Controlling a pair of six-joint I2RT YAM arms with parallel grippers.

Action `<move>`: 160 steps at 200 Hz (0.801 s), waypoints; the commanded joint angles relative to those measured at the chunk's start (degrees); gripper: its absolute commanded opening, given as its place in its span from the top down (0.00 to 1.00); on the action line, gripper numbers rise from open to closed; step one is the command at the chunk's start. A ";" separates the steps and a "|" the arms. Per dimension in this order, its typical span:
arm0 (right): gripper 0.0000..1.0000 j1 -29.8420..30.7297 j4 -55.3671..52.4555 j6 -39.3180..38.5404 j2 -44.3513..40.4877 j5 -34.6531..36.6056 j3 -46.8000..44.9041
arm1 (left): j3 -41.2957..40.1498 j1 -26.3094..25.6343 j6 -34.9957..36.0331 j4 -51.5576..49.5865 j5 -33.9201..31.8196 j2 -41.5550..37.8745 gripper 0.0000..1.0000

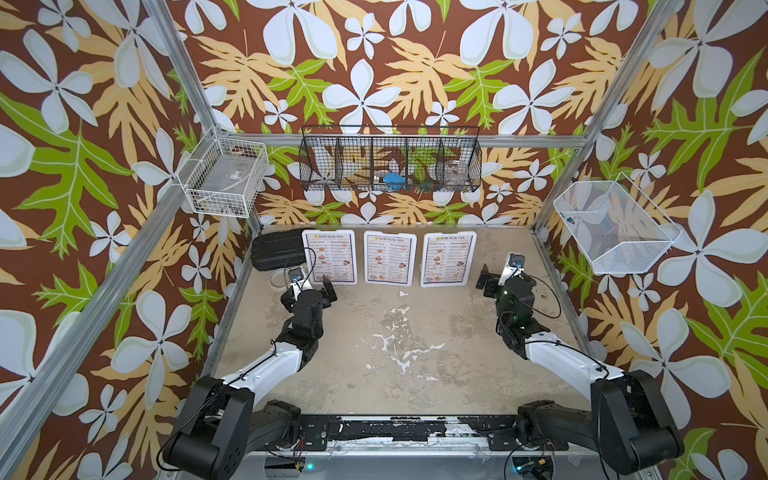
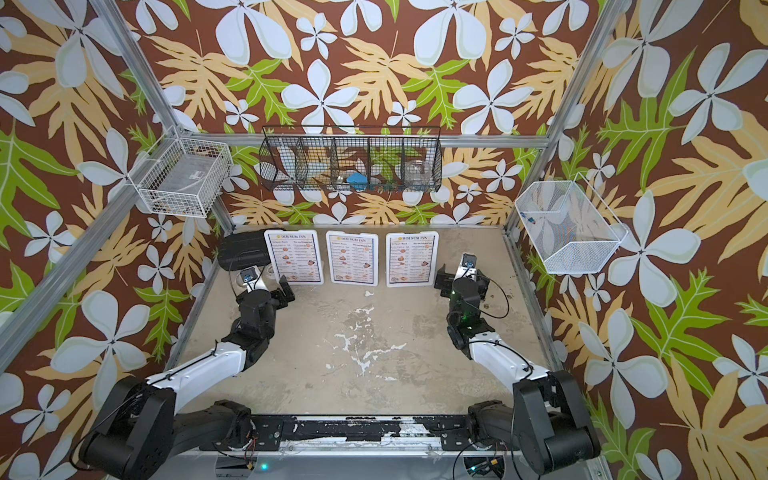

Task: Insert the menus into the narrow rack
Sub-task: Reset both arms

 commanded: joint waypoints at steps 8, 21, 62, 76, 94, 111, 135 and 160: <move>0.00 -2.23 4.85 -1.05 1.52 -1.16 -6.60 | -4.12 3.17 2.96 2.86 3.48 -2.04 0.00; 0.00 -2.29 11.45 -1.63 4.15 -2.40 -9.84 | -4.47 4.78 2.66 2.97 3.34 -2.37 0.00; 0.00 -2.80 13.72 -2.12 10.19 -0.25 -6.67 | -11.43 5.67 10.03 18.96 -0.25 -0.76 0.00; 0.00 -2.96 11.96 -1.27 10.63 0.95 -5.65 | -14.93 7.18 10.52 26.94 0.98 3.51 0.00; 0.01 -2.94 13.88 -1.64 9.72 1.21 -7.04 | -13.25 8.01 10.45 27.02 4.11 5.79 0.00; 0.01 -3.02 15.29 -2.35 9.19 2.13 -8.05 | -12.94 8.57 12.79 31.39 7.53 9.62 0.00; 0.03 -3.01 19.75 -7.30 11.21 2.10 -7.93 | -14.53 10.82 11.47 36.09 11.97 11.97 0.00; 0.00 -4.43 24.19 -6.91 13.65 0.19 -8.78 | -18.53 10.80 12.04 45.83 11.45 14.70 0.00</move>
